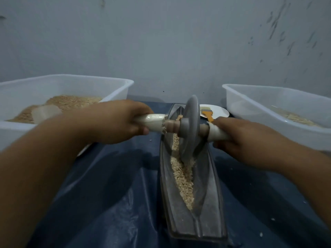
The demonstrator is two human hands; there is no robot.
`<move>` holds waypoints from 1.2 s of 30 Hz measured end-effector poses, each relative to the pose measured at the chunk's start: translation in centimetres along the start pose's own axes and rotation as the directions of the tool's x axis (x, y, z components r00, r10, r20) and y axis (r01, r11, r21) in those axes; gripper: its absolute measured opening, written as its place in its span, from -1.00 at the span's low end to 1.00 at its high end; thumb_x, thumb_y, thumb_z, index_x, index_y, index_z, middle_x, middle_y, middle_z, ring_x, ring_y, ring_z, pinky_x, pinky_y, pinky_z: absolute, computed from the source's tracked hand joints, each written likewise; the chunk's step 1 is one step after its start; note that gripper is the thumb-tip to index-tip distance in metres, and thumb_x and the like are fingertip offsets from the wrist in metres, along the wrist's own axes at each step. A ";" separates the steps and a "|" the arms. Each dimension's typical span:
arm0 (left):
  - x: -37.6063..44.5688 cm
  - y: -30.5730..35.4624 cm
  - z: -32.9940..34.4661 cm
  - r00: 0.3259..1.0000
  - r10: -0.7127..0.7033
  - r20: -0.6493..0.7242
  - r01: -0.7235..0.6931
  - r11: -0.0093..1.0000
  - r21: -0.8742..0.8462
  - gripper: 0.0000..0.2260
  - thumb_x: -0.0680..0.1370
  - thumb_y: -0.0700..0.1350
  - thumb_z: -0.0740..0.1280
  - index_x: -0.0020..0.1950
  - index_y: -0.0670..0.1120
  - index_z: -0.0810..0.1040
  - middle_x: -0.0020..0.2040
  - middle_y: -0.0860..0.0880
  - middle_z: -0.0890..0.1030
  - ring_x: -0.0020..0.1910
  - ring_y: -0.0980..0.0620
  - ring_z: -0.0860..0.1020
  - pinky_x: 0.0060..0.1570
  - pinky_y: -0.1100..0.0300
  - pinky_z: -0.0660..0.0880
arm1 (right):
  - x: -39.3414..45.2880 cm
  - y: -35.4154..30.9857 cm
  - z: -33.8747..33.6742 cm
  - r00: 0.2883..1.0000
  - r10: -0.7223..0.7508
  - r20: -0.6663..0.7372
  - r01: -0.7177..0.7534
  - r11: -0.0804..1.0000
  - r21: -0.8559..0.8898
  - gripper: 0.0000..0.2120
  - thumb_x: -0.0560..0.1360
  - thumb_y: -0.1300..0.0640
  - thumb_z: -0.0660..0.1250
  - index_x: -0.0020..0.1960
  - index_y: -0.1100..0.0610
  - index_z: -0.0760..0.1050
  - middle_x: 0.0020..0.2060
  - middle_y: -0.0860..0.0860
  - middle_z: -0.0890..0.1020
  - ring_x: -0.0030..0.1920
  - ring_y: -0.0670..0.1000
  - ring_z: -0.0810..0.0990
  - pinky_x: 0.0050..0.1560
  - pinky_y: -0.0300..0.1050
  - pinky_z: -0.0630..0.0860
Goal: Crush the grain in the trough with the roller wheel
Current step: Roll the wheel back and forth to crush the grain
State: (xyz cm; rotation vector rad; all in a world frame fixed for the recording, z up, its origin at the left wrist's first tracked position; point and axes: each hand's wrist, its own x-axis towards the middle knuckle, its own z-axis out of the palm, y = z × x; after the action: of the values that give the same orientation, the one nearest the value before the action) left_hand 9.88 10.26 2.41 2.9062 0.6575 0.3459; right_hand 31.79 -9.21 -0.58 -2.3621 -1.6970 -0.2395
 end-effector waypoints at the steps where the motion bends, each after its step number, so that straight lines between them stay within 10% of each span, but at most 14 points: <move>1: 0.2 0.1 0.4 0.999 0.004 -0.041 -0.003 0.999 0.038 -0.78 0.54 0.04 0.35 0.18 0.16 0.50 -0.04 0.15 0.57 -0.08 0.17 0.49 -0.10 0.19 0.38 | 0.2 -0.2 0.4 0.999 -0.008 -0.049 0.007 1.000 -0.031 -0.83 0.53 -0.09 0.33 0.02 -0.12 0.36 -0.10 -0.07 0.54 -0.07 0.05 0.54 -0.03 0.04 0.51; 10: -1.8 -0.9 -2.8 0.949 0.012 0.315 0.009 0.998 -0.065 -0.75 0.37 0.27 0.40 0.00 0.32 0.51 -0.21 0.20 0.58 -0.24 0.20 0.52 -0.20 0.17 0.41 | -2.1 -0.2 -5.0 0.895 -0.090 0.438 0.017 0.986 0.166 -0.52 0.23 -0.44 0.26 0.09 -0.29 0.41 -0.14 -0.23 0.58 -0.19 -0.17 0.57 -0.17 -0.14 0.52; 19: 0.4 -0.2 1.0 0.990 -0.114 0.079 0.107 0.990 0.087 -0.78 0.52 0.04 0.38 0.10 0.09 0.41 -0.02 0.06 0.53 -0.08 0.05 0.49 -0.12 0.15 0.36 | 0.6 -0.1 -0.7 0.990 -0.056 -0.130 0.026 0.974 -0.224 -0.76 0.52 -0.04 0.34 0.17 -0.14 0.43 0.00 -0.05 0.57 0.01 0.09 0.54 0.01 0.02 0.45; 27: -0.9 0.3 -0.6 0.966 -0.129 0.225 0.096 0.984 0.152 -0.70 0.27 0.15 0.53 -0.09 0.20 0.52 -0.23 0.22 0.58 -0.27 0.27 0.53 -0.34 0.29 0.37 | -2.0 2.0 -5.1 0.885 -0.059 0.461 0.012 0.994 0.105 -0.42 0.21 -0.46 0.28 0.20 -0.36 0.40 -0.09 -0.24 0.59 -0.11 -0.19 0.58 -0.09 -0.09 0.55; 33: 1.5 -0.6 3.6 0.963 -0.140 -0.232 0.186 0.965 0.187 -0.81 0.40 0.07 0.41 -0.13 0.12 0.41 -0.14 0.08 0.57 -0.15 0.02 0.52 -0.18 0.15 0.40 | 1.0 0.6 -0.3 0.986 -0.034 -0.164 -0.002 0.977 -0.211 -0.74 0.52 -0.03 0.32 0.20 -0.18 0.44 0.01 -0.07 0.59 0.00 0.09 0.54 -0.02 0.01 0.43; 36: 1.7 -0.9 3.4 0.978 -0.183 -0.100 0.198 0.966 0.169 -0.78 0.37 0.08 0.47 -0.10 0.11 0.47 -0.15 0.08 0.58 -0.15 0.04 0.54 -0.12 0.13 0.48 | 1.2 0.1 -0.5 0.986 -0.073 -0.150 0.031 0.963 -0.267 -0.75 0.52 -0.02 0.32 0.18 -0.22 0.40 0.01 -0.08 0.57 -0.01 0.08 0.53 -0.03 -0.02 0.42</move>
State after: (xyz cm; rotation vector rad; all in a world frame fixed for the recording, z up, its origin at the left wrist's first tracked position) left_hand 11.88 11.55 -0.66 2.9730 1.0225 0.4061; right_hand 32.28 -8.33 0.21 -2.4026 -1.7455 -0.6843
